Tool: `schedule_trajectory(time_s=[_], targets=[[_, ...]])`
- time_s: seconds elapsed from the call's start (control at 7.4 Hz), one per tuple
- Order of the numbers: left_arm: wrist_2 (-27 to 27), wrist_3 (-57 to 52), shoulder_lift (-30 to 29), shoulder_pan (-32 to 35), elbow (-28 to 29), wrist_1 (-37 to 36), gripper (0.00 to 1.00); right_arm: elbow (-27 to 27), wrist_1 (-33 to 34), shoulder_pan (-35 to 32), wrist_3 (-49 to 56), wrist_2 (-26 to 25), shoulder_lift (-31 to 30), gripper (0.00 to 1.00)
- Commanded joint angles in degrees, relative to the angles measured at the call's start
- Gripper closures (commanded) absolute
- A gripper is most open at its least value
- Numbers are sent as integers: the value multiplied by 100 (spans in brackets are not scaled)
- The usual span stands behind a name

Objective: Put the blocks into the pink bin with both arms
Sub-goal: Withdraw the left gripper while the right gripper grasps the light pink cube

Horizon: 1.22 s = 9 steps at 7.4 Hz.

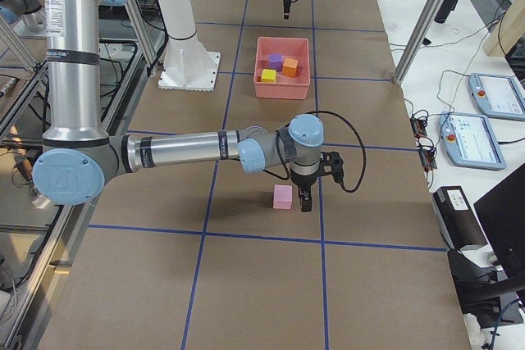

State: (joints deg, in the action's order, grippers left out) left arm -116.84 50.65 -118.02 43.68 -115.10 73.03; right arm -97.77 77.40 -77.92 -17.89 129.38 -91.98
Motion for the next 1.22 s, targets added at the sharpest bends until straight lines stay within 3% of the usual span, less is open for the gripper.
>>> schedule_trajectory(time_s=[0.0,0.41,1.08], targets=[[-23,-1693,866,709,-232,-8,0,65,-705,450,-959,-1,-91,1],[-23,-1813,1053,800,-223,27,0,670,-2226,1189,-1576,-280,-189,0],[-23,-1734,1035,782,-232,36,0,672,-2449,1578,-1674,-528,-593,0]])
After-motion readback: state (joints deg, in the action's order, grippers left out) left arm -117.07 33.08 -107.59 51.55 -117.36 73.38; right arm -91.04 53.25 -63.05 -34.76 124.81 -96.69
